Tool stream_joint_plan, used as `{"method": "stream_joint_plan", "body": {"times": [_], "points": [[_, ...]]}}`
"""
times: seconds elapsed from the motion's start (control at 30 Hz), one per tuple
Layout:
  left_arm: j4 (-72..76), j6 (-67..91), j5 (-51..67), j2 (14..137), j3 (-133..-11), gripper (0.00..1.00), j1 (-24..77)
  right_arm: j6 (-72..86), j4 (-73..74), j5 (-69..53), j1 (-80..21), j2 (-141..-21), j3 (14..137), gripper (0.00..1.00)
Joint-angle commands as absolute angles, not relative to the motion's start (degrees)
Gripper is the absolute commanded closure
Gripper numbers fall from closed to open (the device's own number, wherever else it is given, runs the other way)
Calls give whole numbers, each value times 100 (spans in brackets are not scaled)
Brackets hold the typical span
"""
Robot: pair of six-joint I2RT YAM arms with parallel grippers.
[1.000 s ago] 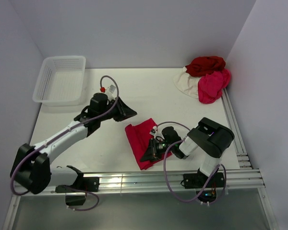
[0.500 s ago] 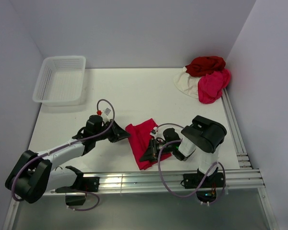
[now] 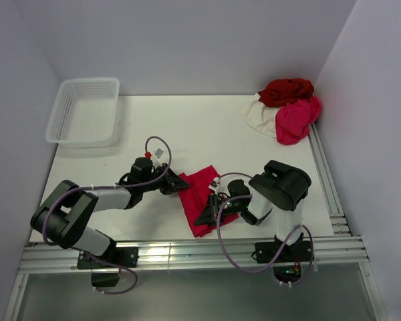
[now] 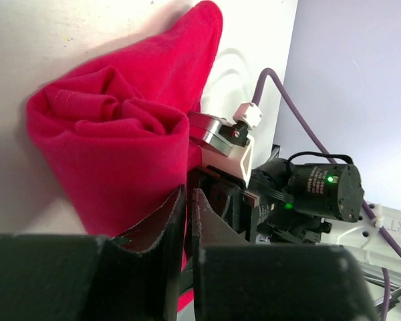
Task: Roll the t-shirts
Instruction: Roll the tshirt
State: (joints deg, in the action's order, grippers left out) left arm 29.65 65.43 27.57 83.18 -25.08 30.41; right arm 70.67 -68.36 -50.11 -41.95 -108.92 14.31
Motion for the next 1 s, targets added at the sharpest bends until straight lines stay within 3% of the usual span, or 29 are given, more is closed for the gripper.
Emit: {"method": "stream_joint_plan", "body": {"times": [0.0, 0.23, 0.57, 0.67, 0.97], "points": [[3542, 6548, 2725, 8699, -2794, 87, 3234, 7066, -6662, -5089, -4184, -11021, 1415, 100], [3673, 6539, 2435, 9536, -3041, 91, 3726, 6917, -6111, -5063, -4175, -10759, 1476, 95], [2910, 6293, 2066, 9659, -3260, 92, 4025, 5881, -3561, -4588, -4175, -9238, 1907, 59], [2716, 6214, 2030, 9694, -3401, 92, 4078, 5670, -2955, -4456, -4175, -8896, 1995, 53], [2250, 6108, 1855, 9896, -3832, 93, 4289, 5099, -857, -3877, -4184, -7604, 2048, 53]]}}
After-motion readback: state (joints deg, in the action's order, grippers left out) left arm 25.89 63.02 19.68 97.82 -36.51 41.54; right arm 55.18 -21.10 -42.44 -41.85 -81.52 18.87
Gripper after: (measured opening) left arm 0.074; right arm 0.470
